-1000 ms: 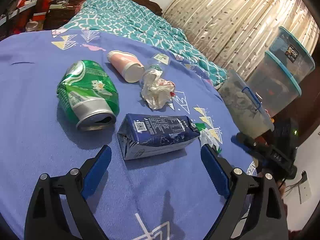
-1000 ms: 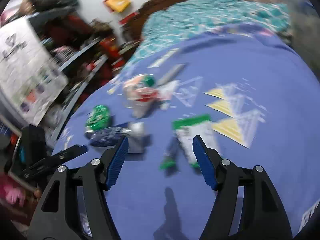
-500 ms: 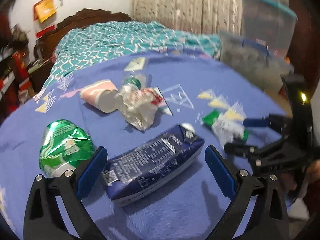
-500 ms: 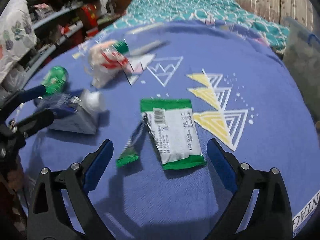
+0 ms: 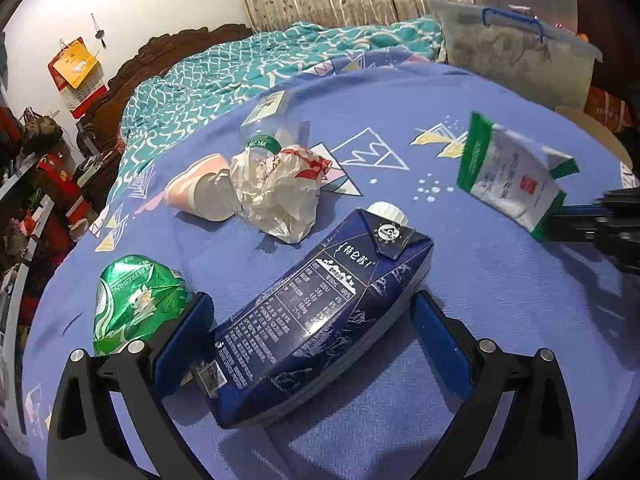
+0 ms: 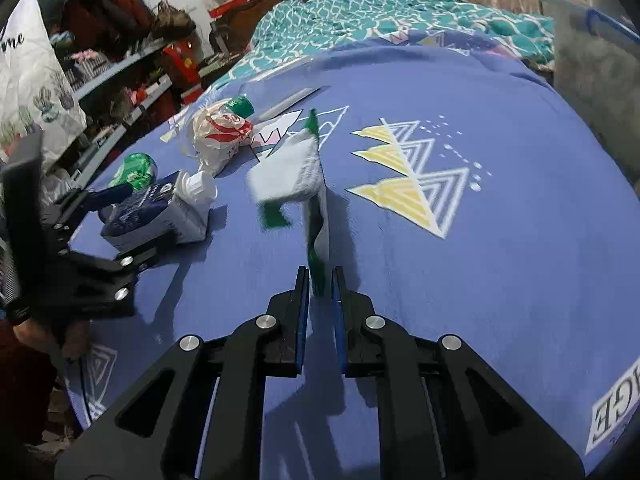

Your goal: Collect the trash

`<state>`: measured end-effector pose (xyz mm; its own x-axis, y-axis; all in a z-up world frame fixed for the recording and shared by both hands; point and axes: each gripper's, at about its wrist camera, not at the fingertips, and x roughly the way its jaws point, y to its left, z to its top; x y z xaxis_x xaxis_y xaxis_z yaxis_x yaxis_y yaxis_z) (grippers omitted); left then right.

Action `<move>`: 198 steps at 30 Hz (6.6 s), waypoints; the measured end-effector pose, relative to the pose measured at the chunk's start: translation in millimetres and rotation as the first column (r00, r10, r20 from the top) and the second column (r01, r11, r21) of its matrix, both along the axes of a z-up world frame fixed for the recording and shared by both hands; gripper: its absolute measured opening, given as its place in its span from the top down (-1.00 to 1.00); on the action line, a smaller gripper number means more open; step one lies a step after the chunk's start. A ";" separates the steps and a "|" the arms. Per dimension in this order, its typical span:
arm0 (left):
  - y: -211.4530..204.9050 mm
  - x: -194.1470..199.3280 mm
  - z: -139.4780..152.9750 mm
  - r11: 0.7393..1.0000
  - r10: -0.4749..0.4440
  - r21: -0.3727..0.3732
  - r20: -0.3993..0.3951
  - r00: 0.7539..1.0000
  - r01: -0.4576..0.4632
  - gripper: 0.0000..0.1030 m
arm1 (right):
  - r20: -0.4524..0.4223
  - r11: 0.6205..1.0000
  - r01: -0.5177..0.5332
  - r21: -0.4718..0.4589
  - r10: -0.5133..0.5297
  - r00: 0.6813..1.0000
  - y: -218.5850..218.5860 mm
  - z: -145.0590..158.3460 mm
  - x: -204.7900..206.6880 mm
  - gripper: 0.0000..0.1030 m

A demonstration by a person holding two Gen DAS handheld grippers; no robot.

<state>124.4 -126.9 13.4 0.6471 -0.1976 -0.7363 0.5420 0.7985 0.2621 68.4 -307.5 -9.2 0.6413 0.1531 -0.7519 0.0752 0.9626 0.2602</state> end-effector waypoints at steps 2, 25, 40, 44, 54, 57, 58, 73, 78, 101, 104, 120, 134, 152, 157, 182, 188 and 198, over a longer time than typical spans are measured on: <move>-2.1 -1.9 1.9 1.000 0.000 0.016 0.010 1.000 0.000 -0.44 | 0.013 1.000 0.006 0.023 -0.006 1.000 -3.8 1.1 -9.1 0.73; -24.4 -50.7 19.7 0.965 -0.038 -0.261 -0.246 0.968 -0.028 0.03 | 0.006 0.968 -0.047 -0.246 0.050 0.999 -14.0 8.6 33.9 -0.73; -64.9 -46.2 1.0 0.974 -0.076 -0.225 -0.332 0.940 0.000 0.04 | 0.077 0.992 0.028 -0.120 -0.019 0.997 -58.2 11.9 -25.4 0.34; -111.2 -48.8 11.3 0.963 -0.175 -0.253 -0.347 0.921 0.088 0.04 | 0.122 0.988 0.134 -0.070 -0.125 0.985 -101.0 20.1 -51.0 0.34; -281.3 -55.3 16.7 0.868 -0.461 -0.387 -0.397 0.794 0.310 0.04 | 0.148 0.867 0.492 0.079 -0.499 0.854 -247.8 18.5 -128.0 0.34; -321.6 -48.9 9.0 0.853 -0.488 -0.420 -0.438 0.755 0.308 0.04 | 0.135 0.823 0.558 0.103 -0.568 0.812 -280.8 13.6 -144.1 0.33; -337.2 -47.0 6.6 0.850 -0.496 -0.426 -0.451 0.742 0.309 0.04 | 0.127 0.806 0.580 0.113 -0.591 0.797 -294.4 10.6 -150.0 0.33; -380.9 -34.2 25.9 0.841 -0.457 -0.491 -0.417 0.785 0.229 -0.72 | 0.181 0.691 0.686 0.226 -0.722 0.668 -337.8 18.6 -189.8 -0.57; -290.5 -17.6 42.7 0.851 -0.343 -0.508 -0.352 0.871 0.130 -0.72 | 0.225 0.737 0.615 0.279 -0.673 0.704 -316.9 40.5 -187.3 -0.57; 222.9 26.2 56.0 0.551 0.465 -0.540 -0.434 0.771 -0.636 -0.74 | 0.100 0.945 -0.122 0.302 0.096 0.990 9.6 52.3 90.9 -0.80; 208.4 49.9 35.9 0.579 0.403 -0.526 -0.481 0.779 -0.623 -0.74 | 0.085 0.943 -0.103 0.315 0.080 0.993 32.6 45.5 130.6 -0.82; 181.1 76.3 -3.4 0.628 0.262 -0.551 -0.516 0.816 -0.550 0.04 | -0.047 0.960 -0.062 0.274 0.078 0.996 78.1 -7.5 210.5 0.11; 148.0 -12.7 6.1 0.728 0.129 -0.541 -0.495 0.859 -0.421 0.21 | -0.002 0.946 -0.113 0.305 0.119 0.993 78.1 10.8 73.8 0.21; 96.0 -103.0 29.1 0.888 0.149 -0.378 -0.302 0.942 -0.262 0.22 | 0.065 0.934 0.008 0.357 -0.034 0.997 33.9 21.0 -80.8 0.20; 91.1 -115.2 31.2 0.904 0.177 -0.337 -0.261 0.949 -0.262 0.22 | 0.090 0.963 0.022 0.268 -0.048 0.995 38.4 28.9 -103.9 0.19; 90.3 -110.3 9.1 0.917 0.266 -0.243 -0.218 0.939 -0.316 -0.39 | 0.079 0.987 0.082 0.138 -0.094 0.992 49.6 10.9 -103.1 -0.73; 89.8 -109.7 8.3 0.916 0.275 -0.237 -0.217 0.936 -0.324 -0.52 | 0.076 0.987 0.090 0.134 -0.101 0.992 49.0 10.0 -102.4 -0.74; 90.6 -109.7 6.3 0.915 0.285 -0.230 -0.217 0.934 -0.332 -0.62 | 0.059 0.983 0.100 0.153 -0.110 0.992 43.8 5.3 -101.1 -0.75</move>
<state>14.7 -36.4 19.7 0.5723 -0.2077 -0.7933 0.2754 0.9599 -0.0526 -32.7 -263.7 -3.9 0.7076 0.1898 -0.6807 0.1513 0.9003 0.4082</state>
